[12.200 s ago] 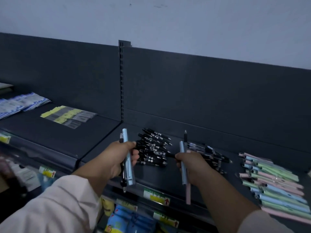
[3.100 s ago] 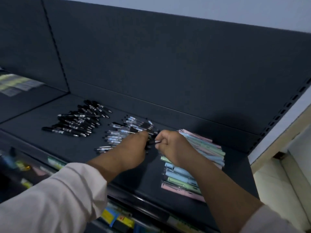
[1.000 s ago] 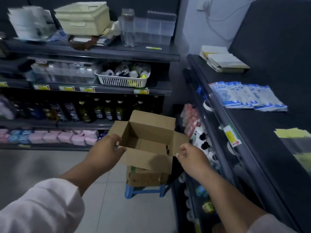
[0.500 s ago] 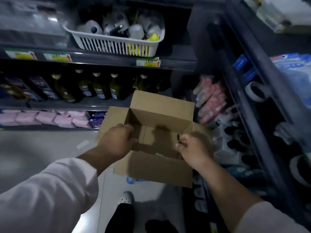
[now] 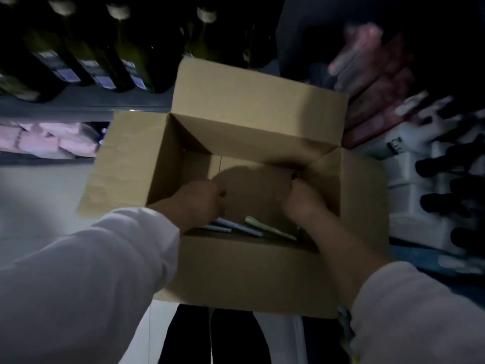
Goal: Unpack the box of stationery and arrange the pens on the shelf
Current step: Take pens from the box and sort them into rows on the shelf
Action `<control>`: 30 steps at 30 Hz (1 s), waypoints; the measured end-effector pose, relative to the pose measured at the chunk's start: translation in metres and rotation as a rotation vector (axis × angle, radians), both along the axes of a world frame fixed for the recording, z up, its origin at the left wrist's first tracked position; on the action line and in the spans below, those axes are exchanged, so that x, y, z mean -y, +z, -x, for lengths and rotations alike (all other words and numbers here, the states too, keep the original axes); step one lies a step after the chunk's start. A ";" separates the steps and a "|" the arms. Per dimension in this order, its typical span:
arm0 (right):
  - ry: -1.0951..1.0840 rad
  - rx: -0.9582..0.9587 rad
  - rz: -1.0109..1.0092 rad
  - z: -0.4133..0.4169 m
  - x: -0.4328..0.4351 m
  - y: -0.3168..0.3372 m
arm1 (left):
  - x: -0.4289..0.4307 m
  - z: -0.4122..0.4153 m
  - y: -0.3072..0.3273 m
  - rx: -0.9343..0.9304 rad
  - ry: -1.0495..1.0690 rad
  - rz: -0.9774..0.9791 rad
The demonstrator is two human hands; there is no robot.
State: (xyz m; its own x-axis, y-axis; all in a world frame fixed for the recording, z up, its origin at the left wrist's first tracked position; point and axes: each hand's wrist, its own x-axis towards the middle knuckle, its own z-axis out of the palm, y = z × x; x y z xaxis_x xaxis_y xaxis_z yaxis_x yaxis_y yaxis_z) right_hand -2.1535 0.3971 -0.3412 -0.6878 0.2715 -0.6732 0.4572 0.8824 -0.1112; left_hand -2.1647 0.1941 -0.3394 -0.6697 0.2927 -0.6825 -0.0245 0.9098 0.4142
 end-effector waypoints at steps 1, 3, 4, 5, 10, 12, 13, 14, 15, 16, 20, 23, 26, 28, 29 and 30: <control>0.032 0.054 -0.036 0.003 0.000 -0.008 | -0.002 0.004 -0.010 0.048 -0.030 0.009; 0.006 0.120 -0.072 0.007 -0.002 -0.026 | -0.005 0.008 -0.029 0.135 -0.130 0.065; -0.021 0.134 -0.084 0.008 -0.003 -0.034 | -0.006 0.009 -0.037 0.169 -0.182 0.106; -0.049 0.142 -0.093 0.009 -0.003 -0.040 | -0.006 0.009 -0.044 0.206 -0.217 0.145; -0.171 0.006 0.017 0.010 -0.009 -0.057 | -0.009 0.012 -0.061 0.311 -0.275 0.211; -0.166 -0.032 0.076 0.011 -0.008 -0.057 | -0.010 0.015 -0.063 0.345 -0.289 0.224; -0.158 -0.039 0.082 0.011 -0.008 -0.056 | -0.010 0.015 -0.065 0.357 -0.300 0.234; -0.162 -0.039 0.084 0.011 -0.007 -0.056 | -0.010 0.016 -0.067 0.366 -0.311 0.247; -0.176 -0.036 0.083 0.011 -0.007 -0.057 | -0.011 0.016 -0.070 0.377 -0.321 0.257; -0.195 -0.020 0.082 0.010 -0.007 -0.059 | -0.011 0.016 -0.073 0.390 -0.327 0.265; -0.275 0.078 0.081 0.016 -0.009 -0.071 | -0.013 0.019 -0.082 0.438 -0.345 0.282; -0.479 0.079 0.160 0.022 -0.009 -0.082 | -0.011 0.023 -0.087 0.435 -0.347 0.274; -0.821 0.091 0.439 0.024 -0.006 -0.085 | -0.010 0.024 -0.092 0.440 -0.368 0.264; -0.928 0.067 0.543 0.023 -0.004 -0.083 | -0.011 0.023 -0.095 0.455 -0.393 0.263; -0.835 0.016 0.475 0.022 -0.005 -0.084 | -0.011 0.022 -0.095 0.461 -0.402 0.260; -0.606 -0.039 0.317 0.021 -0.007 -0.086 | -0.011 0.023 -0.095 0.468 -0.405 0.257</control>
